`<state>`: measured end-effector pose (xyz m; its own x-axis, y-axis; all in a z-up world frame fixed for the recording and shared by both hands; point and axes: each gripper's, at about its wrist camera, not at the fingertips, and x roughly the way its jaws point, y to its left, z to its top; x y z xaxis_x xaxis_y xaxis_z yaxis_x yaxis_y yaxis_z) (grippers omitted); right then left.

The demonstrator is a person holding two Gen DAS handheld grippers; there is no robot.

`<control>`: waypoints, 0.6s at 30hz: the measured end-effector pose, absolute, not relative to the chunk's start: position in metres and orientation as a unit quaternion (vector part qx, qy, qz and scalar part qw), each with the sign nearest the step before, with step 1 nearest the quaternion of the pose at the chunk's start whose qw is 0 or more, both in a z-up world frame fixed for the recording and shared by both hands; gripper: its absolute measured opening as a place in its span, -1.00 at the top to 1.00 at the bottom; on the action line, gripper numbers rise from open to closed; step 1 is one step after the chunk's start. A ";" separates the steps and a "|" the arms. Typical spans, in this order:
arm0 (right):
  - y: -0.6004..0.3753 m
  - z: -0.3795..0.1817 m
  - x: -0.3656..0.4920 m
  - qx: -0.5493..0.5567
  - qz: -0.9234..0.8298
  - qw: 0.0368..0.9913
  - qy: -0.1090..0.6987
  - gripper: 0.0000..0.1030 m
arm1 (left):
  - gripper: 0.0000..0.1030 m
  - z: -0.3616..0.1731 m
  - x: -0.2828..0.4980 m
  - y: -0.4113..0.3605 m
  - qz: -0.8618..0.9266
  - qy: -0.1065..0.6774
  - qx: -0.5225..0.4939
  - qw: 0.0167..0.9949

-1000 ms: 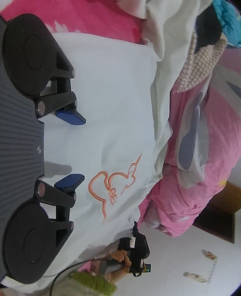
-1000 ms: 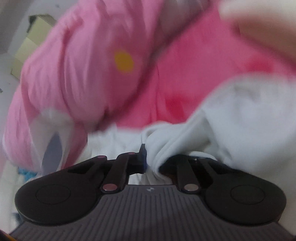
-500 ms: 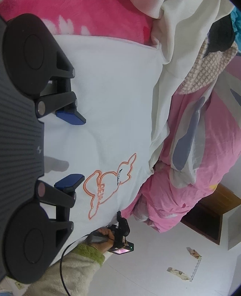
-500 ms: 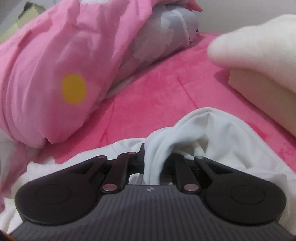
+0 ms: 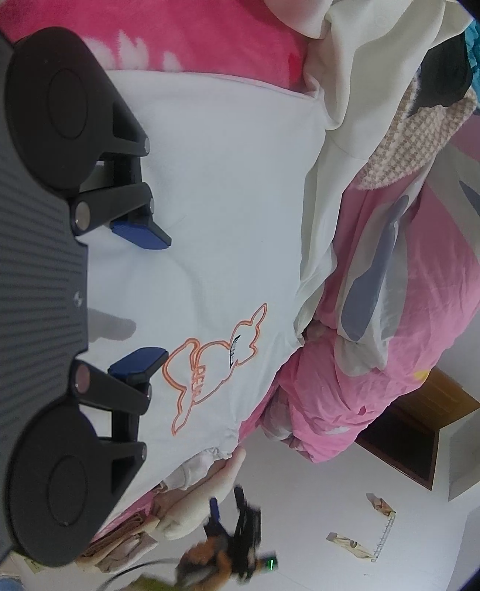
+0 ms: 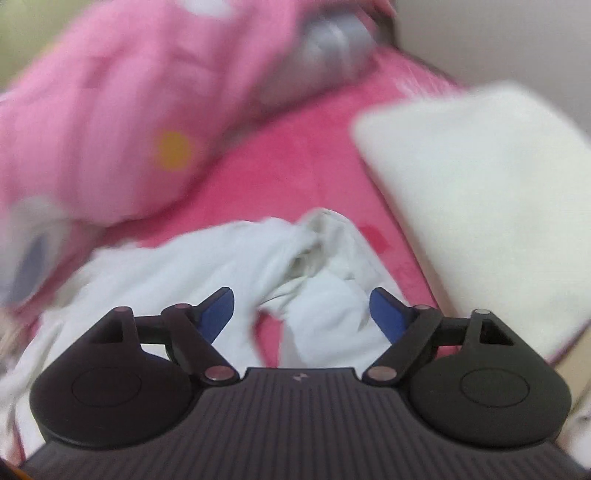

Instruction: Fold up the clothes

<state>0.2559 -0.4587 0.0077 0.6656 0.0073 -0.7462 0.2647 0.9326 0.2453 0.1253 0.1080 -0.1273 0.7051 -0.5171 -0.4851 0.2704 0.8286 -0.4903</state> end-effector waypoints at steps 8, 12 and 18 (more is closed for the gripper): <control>-0.349 -0.073 0.126 -0.042 0.108 0.907 0.405 0.65 | -0.17 -0.130 0.126 0.114 -0.224 0.312 -0.217 0.898; -0.418 -0.100 0.040 0.023 0.050 0.922 0.383 0.69 | -0.17 -0.131 0.127 0.116 -0.227 0.310 -0.227 0.895; -0.449 -0.077 -0.035 0.032 -0.018 0.938 0.343 0.72 | -0.17 -0.131 0.127 0.115 -0.223 0.311 -0.217 0.898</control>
